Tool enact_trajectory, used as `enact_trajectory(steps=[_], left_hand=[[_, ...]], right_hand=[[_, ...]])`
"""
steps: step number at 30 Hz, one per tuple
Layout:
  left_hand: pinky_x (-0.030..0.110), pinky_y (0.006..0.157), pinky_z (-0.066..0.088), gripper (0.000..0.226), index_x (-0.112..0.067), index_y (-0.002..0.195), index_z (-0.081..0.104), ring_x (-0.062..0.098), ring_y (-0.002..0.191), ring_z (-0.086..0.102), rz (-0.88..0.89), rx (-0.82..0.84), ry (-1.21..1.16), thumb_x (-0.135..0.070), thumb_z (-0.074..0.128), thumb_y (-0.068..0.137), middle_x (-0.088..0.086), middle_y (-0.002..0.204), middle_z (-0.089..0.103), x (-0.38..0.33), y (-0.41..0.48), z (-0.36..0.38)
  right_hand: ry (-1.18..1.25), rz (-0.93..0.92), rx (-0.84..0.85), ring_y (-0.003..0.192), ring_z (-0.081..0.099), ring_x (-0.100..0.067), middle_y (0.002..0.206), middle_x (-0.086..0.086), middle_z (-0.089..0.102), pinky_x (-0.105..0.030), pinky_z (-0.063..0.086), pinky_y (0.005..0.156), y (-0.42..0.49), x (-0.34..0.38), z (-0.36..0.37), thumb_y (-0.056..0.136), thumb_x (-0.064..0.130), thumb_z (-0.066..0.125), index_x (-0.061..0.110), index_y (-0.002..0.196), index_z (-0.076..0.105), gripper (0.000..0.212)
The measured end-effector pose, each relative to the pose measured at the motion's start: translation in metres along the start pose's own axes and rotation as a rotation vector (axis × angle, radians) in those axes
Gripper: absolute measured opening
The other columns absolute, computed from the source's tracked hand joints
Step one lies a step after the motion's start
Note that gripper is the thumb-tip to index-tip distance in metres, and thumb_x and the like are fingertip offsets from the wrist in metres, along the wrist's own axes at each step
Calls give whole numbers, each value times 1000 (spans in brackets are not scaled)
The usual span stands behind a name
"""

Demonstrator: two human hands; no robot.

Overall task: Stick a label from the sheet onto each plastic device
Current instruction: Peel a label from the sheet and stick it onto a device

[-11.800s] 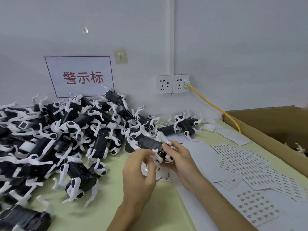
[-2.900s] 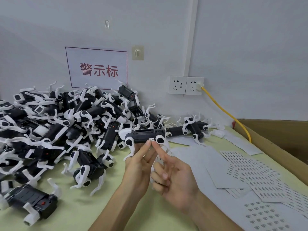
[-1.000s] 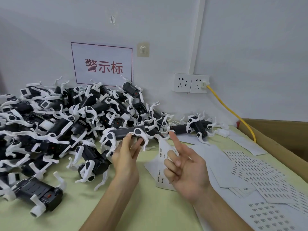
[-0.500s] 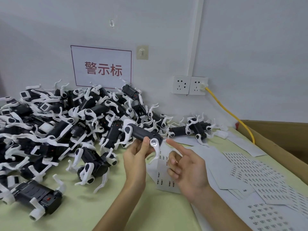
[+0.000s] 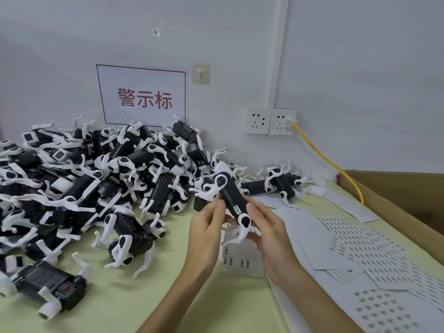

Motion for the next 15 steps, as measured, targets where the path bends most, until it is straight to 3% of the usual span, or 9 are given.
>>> enact_trajectory(steps=[2,5,7,11,13,15], left_hand=[[22,74,54,28,-22,112,76,9,75,67,10,53,-24,-33,55,98,-3,84,76,-2,0,4],[13,68,50,18,-28,109,77,5,72,68,14,72,-26,-19,68,96,-6,86,77,-3,0,5],[13,67,51,20,-27,108,77,5,72,70,12,66,-15,-13,69,96,-5,89,79,-3,0,4],[26,75,56,18,-23,107,75,16,82,72,9,11,57,-30,64,94,-1,92,79,3,1,0],[30,78,56,15,-20,105,73,15,85,72,-5,-11,63,-29,62,99,1,92,78,9,2,-1],[23,75,55,14,-17,102,71,8,84,72,-14,-30,53,-20,58,104,-1,91,78,12,1,-2]], right_hand=[[0,8,-14,104,70,-21,112,0,75,-35,55,82,1,-1,-2,98,24,58,25,113,75,22],[12,14,-18,98,71,-18,109,-2,76,-30,57,78,2,-1,-3,99,24,57,25,112,75,22],[5,18,-13,100,71,-24,109,-5,76,-37,56,82,3,-1,-3,101,23,55,23,115,74,24],[-97,-4,-2,107,69,-26,118,-2,72,-49,54,89,3,-2,-2,100,26,55,26,123,70,27],[-166,-28,28,105,69,-19,126,0,67,-42,55,85,3,-1,1,100,26,56,29,127,66,29],[-269,-74,65,100,66,-12,130,2,63,-27,52,79,1,-1,5,98,27,60,33,134,60,36]])
Point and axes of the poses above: each hand's wrist, its own y-axis towards the middle knuckle, its own z-axis out of the palm, x = y × z, the point moved 7 cm from there along y, towards the middle knuckle
